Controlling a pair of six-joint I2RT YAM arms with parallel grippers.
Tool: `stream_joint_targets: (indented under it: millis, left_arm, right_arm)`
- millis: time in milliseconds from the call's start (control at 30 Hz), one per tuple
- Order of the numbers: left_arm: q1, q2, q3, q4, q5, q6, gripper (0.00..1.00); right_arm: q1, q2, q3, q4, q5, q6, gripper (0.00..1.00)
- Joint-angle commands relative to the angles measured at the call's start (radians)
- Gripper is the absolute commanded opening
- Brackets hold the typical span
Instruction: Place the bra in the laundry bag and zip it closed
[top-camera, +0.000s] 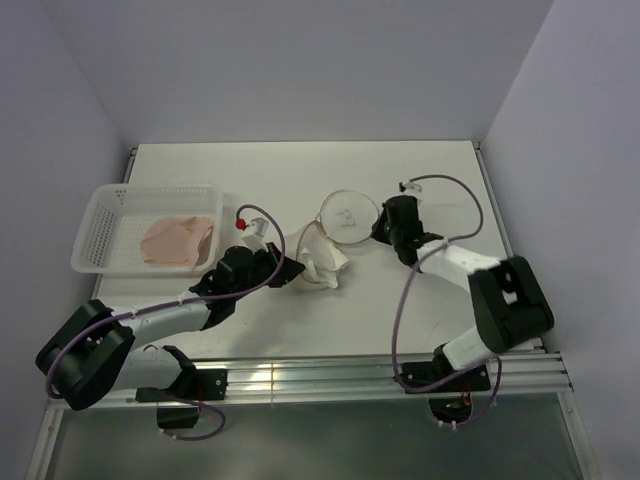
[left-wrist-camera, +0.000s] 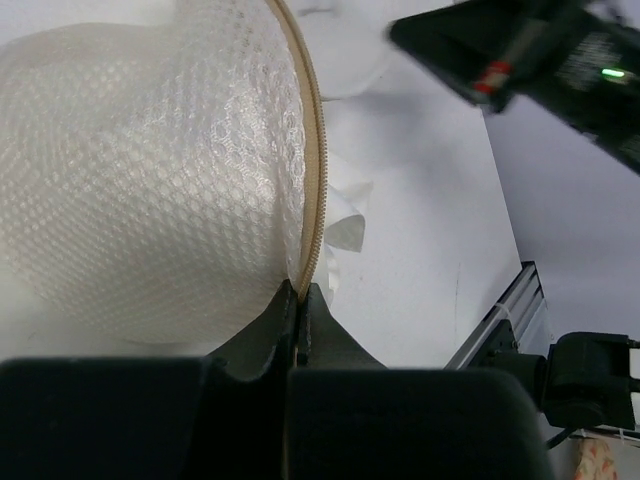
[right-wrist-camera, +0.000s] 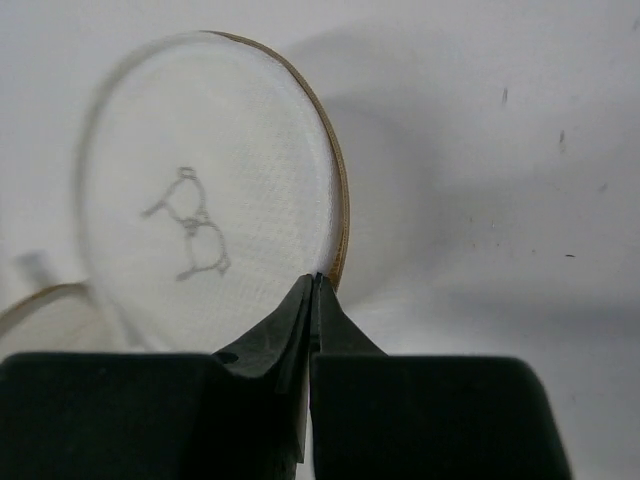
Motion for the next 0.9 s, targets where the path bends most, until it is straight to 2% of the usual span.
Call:
stream_joint_targets:
  millis: [0,67,167,267,367,433,533,600,667,733,767,800,867]
  left_arm:
    - [0.001,-0.034,0.049,-0.031,-0.017,0.026,0.0]
    - [0.001,-0.039,0.064,-0.068,-0.039,0.025,0.0]
    - [0.002,-0.049,0.112,-0.111,-0.014,0.017,0.0]
    - [0.004,-0.083,0.152,-0.163,-0.001,0.011,0.0]
    - [0.006,-0.12,0.178,-0.199,0.023,0.002,0.0]
    - [0.007,-0.131,0.187,-0.237,0.022,0.011,0.0]
    - [0.021,-0.108,0.196,-0.292,0.034,0.011,0.0]
    - [0.019,-0.118,0.222,-0.308,0.063,0.016,0.0]
    - [0.013,-0.169,0.241,-0.34,0.088,0.017,0.02]
    - [0.013,-0.198,0.287,-0.414,0.083,0.032,0.07]
    - [0.013,-0.214,0.299,-0.438,0.072,0.048,0.15]
    - [0.013,-0.217,0.308,-0.455,0.068,0.055,0.18]
    - [0.013,-0.194,0.281,-0.46,0.049,0.056,0.22]
  right_arm:
    - [0.008,-0.279,-0.066,0.024,0.071,-0.048,0.0]
    - [0.015,-0.391,-0.084,-0.084,0.099,-0.059,0.0]
    - [0.032,-0.659,-0.051,-0.259,0.145,-0.09,0.0]
    - [0.04,-0.82,0.055,-0.419,0.176,-0.131,0.0]
    - [0.052,-0.911,0.157,-0.532,0.171,-0.156,0.0]
    - [0.06,-0.935,0.169,-0.548,0.17,-0.168,0.0]
    - [0.058,-0.887,0.101,-0.537,0.223,-0.182,0.0]
    - [0.058,-0.826,0.08,-0.548,0.146,-0.161,0.0]
    - [0.065,-0.87,0.087,-0.525,0.102,-0.145,0.0]
    - [0.077,-0.915,0.121,-0.502,0.078,-0.138,0.0]
    - [0.077,-0.924,0.164,-0.507,0.055,-0.136,0.0]
    - [0.078,-0.922,0.176,-0.511,0.03,-0.127,0.0]
    - [0.084,-0.893,0.146,-0.511,-0.06,-0.095,0.0]
